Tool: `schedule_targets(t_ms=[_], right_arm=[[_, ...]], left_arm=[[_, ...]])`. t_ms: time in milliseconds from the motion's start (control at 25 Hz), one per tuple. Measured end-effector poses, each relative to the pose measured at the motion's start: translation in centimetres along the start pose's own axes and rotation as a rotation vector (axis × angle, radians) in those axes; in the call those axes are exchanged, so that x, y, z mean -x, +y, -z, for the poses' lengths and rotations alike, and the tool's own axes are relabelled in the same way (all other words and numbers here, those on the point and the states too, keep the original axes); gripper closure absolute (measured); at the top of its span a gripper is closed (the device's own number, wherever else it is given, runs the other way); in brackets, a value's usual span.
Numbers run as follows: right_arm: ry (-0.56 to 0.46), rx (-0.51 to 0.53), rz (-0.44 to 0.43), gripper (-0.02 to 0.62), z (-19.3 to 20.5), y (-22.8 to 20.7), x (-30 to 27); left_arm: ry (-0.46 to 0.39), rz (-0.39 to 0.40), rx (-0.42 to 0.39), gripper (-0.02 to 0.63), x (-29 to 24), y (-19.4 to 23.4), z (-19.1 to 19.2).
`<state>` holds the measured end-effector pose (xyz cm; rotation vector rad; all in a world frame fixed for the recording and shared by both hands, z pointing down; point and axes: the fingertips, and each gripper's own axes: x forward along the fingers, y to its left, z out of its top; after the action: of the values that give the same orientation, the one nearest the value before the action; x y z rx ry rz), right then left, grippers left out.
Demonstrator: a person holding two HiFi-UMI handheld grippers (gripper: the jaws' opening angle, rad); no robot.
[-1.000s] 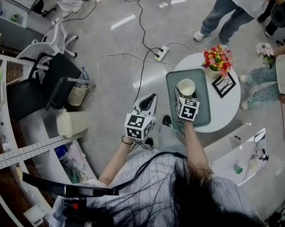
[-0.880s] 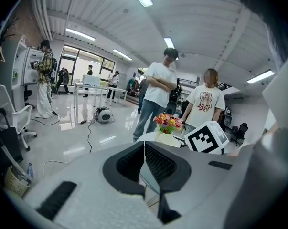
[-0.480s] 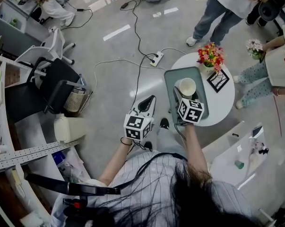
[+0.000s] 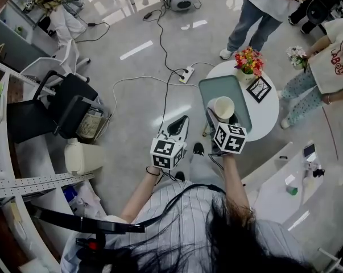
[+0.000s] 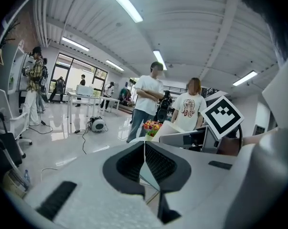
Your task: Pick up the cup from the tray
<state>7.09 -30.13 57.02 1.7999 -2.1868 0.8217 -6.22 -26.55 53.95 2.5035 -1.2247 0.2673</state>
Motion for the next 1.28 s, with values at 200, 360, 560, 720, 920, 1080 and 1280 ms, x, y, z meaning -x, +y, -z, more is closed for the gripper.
schedule_targets(t_ms=[200, 360, 560, 720, 920, 1080, 1280], right_arm=[[-0.026, 0.003, -0.014, 0.206, 1.2, 3.0, 3.5], [-0.038, -0.001, -0.022, 0.206, 2.5, 5.3, 6.3], [-0.020, 0.011, -0.019, 0.206, 4.3, 6.7, 8.5], [-0.009, 0.010, -0.007, 0.206, 5.2, 6.6, 10.2], [-0.004, 0.015, 0.001, 0.206, 5.5, 6.1, 12.1], [-0.015, 0.010, -0.008, 0.206, 5.7, 5.9, 13.5], [-0.010, 0.028, -0.036, 0.206, 6.6, 5.5, 15.9]], left_arm=[[-0.015, 0.013, -0.014, 0.586, 3.8, -1.1, 0.8], [-0.020, 0.024, -0.023, 0.586, 6.9, -1.7, 1.4], [-0.024, 0.029, -0.001, 0.586, 9.1, -2.7, 2.5], [-0.019, 0.045, 0.017, 0.586, 9.3, -3.9, 3.3], [-0.014, 0.065, 0.030, 0.586, 9.7, -5.8, 3.8], [-0.013, 0.068, 0.035, 0.586, 10.0, -7.0, 4.2], [-0.011, 0.060, 0.046, 0.586, 10.5, -9.0, 4.8]])
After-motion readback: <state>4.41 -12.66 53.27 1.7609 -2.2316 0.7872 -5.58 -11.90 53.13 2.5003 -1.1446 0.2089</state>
